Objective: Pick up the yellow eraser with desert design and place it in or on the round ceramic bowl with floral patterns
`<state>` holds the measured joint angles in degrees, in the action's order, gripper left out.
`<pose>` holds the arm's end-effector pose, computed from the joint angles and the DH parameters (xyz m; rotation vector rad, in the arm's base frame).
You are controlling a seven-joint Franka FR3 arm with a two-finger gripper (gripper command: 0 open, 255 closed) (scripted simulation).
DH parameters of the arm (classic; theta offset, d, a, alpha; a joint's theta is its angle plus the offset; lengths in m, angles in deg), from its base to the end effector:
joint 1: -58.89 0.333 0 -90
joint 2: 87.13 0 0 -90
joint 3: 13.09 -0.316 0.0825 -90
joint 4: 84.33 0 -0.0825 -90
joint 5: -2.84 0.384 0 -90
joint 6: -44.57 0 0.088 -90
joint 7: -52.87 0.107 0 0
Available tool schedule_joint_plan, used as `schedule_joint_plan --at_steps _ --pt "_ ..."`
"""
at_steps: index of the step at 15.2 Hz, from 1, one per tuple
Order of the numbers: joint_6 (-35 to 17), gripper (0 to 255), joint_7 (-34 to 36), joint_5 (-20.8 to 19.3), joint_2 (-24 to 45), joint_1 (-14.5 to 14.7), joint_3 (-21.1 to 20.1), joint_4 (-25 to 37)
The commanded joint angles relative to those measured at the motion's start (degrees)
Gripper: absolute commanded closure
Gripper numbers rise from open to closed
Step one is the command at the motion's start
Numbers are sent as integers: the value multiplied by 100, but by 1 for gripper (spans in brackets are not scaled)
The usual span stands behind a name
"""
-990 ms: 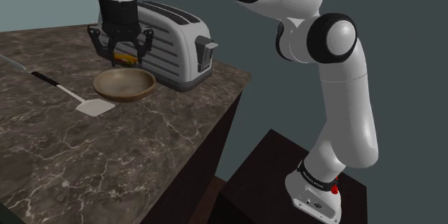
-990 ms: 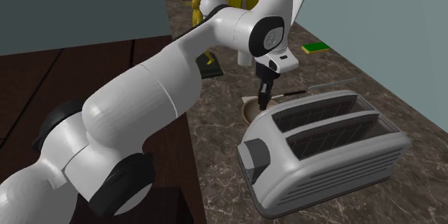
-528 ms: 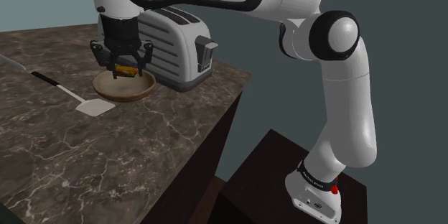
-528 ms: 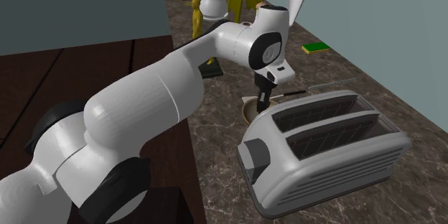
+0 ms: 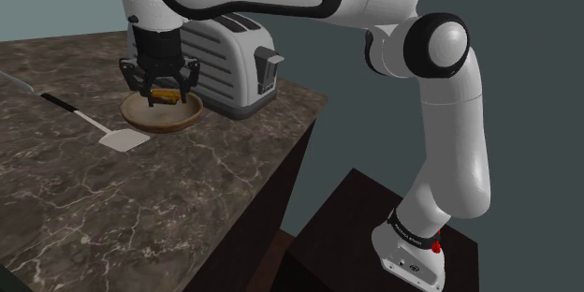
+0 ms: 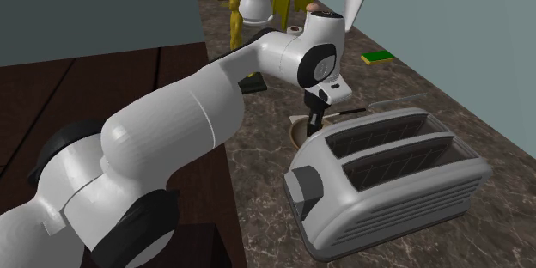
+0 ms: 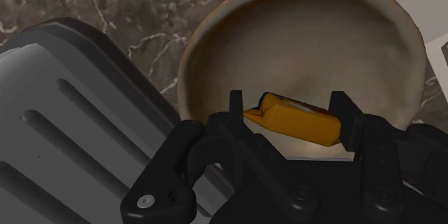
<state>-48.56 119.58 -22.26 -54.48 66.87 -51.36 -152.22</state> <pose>0.5878 0.3788 0.5043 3.0046 -0.6178 0.1023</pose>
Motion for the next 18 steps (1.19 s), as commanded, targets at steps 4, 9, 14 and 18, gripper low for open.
schedule_joint_plan --at_steps 4,9,14,18 --pt "0 0 0 0 0 0 0 0" --pt "437 0 -56 -34 84 181 13 547" --pt "876 0 -117 -102 222 404 49 1155" --pt "877 0 -117 -102 224 406 49 1158"
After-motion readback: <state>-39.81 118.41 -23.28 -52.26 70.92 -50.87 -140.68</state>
